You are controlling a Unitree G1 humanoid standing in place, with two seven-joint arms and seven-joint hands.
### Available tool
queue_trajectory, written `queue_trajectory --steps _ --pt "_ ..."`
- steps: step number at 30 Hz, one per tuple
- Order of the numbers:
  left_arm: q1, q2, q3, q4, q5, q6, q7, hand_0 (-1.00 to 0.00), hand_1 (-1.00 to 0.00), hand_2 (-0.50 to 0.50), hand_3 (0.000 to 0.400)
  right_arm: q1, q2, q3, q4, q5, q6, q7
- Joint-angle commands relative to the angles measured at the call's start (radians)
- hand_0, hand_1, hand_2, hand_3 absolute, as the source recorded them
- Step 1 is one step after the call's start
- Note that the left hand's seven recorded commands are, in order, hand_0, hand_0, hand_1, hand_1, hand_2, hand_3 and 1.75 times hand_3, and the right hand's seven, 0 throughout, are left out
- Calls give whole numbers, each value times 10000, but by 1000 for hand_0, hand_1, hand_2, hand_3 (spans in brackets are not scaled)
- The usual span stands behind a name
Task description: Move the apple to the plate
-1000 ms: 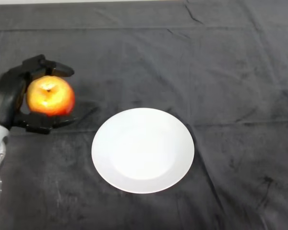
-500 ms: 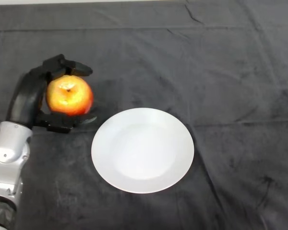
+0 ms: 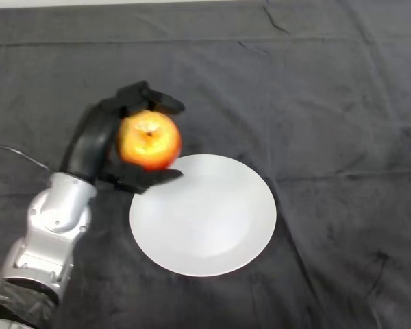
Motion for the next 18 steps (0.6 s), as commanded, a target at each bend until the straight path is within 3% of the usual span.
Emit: queue_trajectory --steps 1,18 --pt "292 -52 -258 -525 99 128 143 -1000 -1000 0 400 -178 -173 -136 -351 107 -39 -18" --pt "352 -77 -1874 -769 -249 338 217 -1000 -1000 0 400 -166 -163 -125 -383 111 -30 -36"
